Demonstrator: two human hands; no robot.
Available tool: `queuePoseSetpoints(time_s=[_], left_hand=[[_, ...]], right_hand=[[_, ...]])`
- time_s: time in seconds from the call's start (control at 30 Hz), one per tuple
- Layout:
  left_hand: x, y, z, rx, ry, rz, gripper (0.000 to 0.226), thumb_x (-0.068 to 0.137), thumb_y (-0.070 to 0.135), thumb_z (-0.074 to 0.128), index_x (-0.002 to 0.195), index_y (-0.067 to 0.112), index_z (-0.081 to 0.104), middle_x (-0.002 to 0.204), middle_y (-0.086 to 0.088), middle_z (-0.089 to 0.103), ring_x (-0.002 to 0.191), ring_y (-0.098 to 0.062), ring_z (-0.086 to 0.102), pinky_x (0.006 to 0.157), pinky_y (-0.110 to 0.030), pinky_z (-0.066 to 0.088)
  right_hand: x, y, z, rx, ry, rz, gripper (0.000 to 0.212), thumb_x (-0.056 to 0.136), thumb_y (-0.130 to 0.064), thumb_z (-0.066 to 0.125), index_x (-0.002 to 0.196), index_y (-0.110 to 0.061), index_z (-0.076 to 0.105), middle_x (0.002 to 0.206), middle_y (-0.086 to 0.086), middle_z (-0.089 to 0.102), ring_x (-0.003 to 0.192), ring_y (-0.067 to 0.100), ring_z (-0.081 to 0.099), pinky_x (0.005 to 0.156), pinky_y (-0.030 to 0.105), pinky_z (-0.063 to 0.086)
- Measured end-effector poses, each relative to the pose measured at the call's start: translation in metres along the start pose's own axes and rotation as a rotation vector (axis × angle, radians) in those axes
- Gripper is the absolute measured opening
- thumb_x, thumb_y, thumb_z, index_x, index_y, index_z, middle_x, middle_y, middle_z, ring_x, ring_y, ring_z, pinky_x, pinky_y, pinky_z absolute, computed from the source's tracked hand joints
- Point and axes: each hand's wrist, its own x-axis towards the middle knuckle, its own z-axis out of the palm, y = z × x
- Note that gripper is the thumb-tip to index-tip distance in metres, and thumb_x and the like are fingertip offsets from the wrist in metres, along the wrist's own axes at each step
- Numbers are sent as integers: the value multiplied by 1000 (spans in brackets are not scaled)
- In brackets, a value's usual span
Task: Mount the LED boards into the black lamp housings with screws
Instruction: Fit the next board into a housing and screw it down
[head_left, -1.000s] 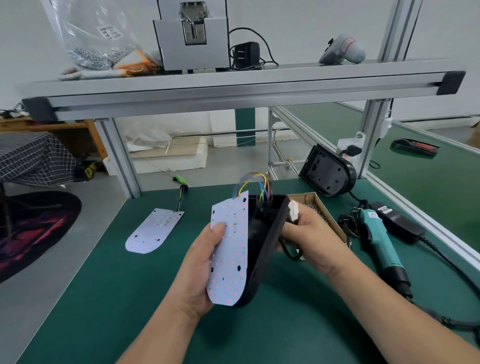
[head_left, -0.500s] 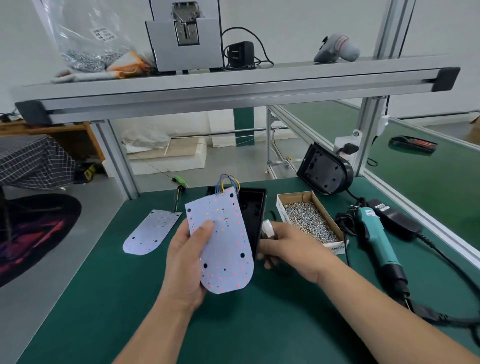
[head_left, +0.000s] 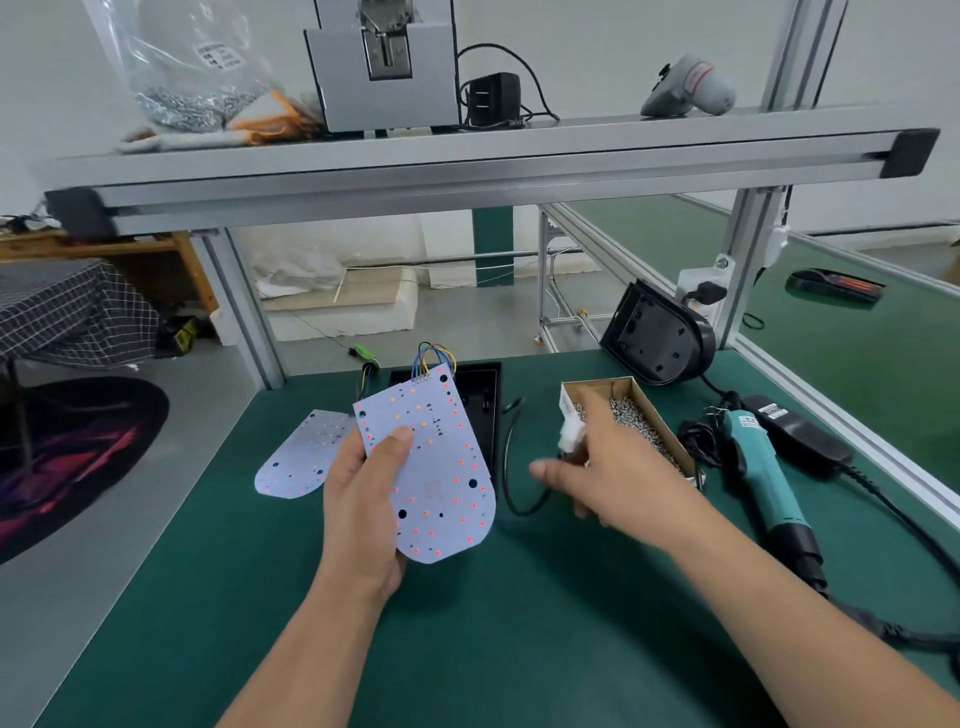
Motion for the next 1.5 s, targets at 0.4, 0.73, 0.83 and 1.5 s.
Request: queuePoseSetpoints(time_s=[0.4, 0.73, 0.83, 1.5], left_hand=[[-14, -8, 14, 129, -172, -22, 32, 90, 36, 71, 117, 19, 73, 117, -13, 76, 99, -31, 74, 82, -53, 63], [-31, -22, 32, 393, -177, 23, 17, 87, 42, 70, 101, 34, 73, 103, 1, 76, 92, -23, 73, 77, -34, 62], [-40, -26, 42, 604, -92, 161, 15, 84, 51, 69, 95, 42, 64, 104, 13, 64, 94, -9, 67, 78, -25, 55], [-36, -13, 38, 639, -271, 222, 78, 88, 29, 60, 157, 56, 33, 125, 22, 65, 117, -5, 65, 103, -36, 53]], right_hand=[[-3, 16, -9, -524, -339, -215, 14, 104, -31, 54, 109, -39, 64, 98, -8, 67, 96, 21, 61, 93, 32, 48], [-11, -9, -22, 265, 394, -88, 24, 95, -60, 58, 96, -37, 65, 83, -6, 74, 72, 11, 69, 75, 36, 54], [-16, -15, -9, 219, 278, -92, 66, 84, -88, 43, 114, -33, 64, 85, -3, 74, 81, 6, 70, 83, 41, 55], [2, -15, -16, 905, -40, 59, 19, 79, -16, 82, 93, -15, 69, 95, 20, 77, 63, 26, 71, 51, 24, 48]])
